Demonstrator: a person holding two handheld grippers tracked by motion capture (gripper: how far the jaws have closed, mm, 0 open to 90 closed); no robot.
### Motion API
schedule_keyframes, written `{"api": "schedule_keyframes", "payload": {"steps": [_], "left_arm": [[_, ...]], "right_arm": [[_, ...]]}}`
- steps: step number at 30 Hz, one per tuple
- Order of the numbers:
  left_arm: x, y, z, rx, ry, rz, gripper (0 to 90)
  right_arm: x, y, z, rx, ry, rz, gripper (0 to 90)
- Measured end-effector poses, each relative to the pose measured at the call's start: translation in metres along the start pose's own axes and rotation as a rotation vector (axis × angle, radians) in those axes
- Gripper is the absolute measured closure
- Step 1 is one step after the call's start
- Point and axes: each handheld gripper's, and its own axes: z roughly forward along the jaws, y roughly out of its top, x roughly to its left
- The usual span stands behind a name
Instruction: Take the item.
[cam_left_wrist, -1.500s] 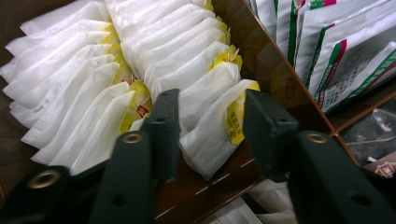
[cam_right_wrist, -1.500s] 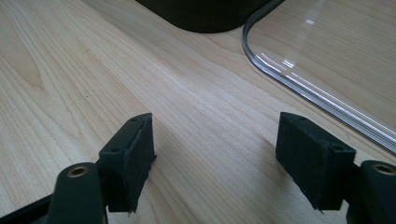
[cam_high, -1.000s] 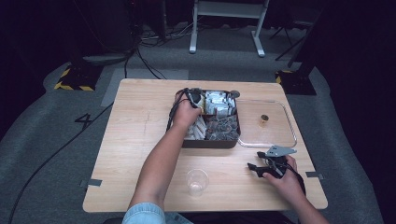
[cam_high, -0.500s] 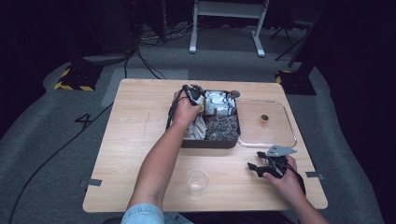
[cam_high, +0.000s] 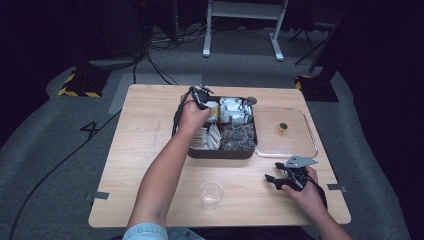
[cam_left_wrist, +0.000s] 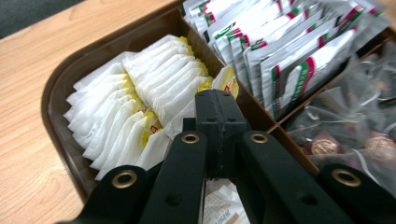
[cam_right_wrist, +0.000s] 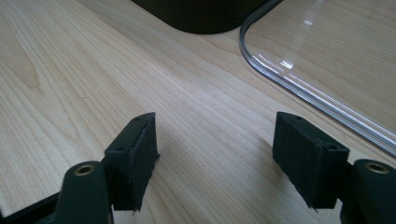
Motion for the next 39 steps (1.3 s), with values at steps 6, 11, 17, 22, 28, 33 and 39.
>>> {"api": "schedule_keyframes", "payload": {"steps": [6, 11, 17, 22, 28, 33, 39], "left_arm": [[0.002, -0.002, -0.02, -0.038, -0.044, 0.008, 90.0], [0.002, -0.006, -0.036, -0.07, -0.077, 0.012, 90.0], [-0.003, -0.017, -0.059, -0.109, -0.118, 0.029, 90.0], [-0.009, -0.028, -0.079, -0.123, -0.137, 0.042, 90.0], [-0.02, -0.042, -0.106, -0.141, -0.174, 0.068, 90.0], [-0.031, -0.054, -0.125, -0.153, -0.197, 0.101, 90.0], [-0.05, -0.067, -0.143, -0.165, -0.24, 0.145, 90.0]], "right_arm": [[0.0, 0.0, 0.0, 0.0, -0.001, -0.001, 31.4], [0.0, 0.0, 0.0, -0.002, 0.001, -0.006, 32.6], [-0.001, -0.001, -0.001, -0.004, 0.015, -0.017, 33.7], [-0.002, -0.002, -0.002, -0.004, 0.022, -0.02, 33.8], [-0.002, -0.002, -0.003, -0.003, 0.027, -0.026, 33.8], [-0.003, -0.002, -0.003, -0.004, 0.029, -0.028, 33.8], [-0.003, -0.002, -0.003, -0.004, 0.03, -0.028, 33.9]]}}
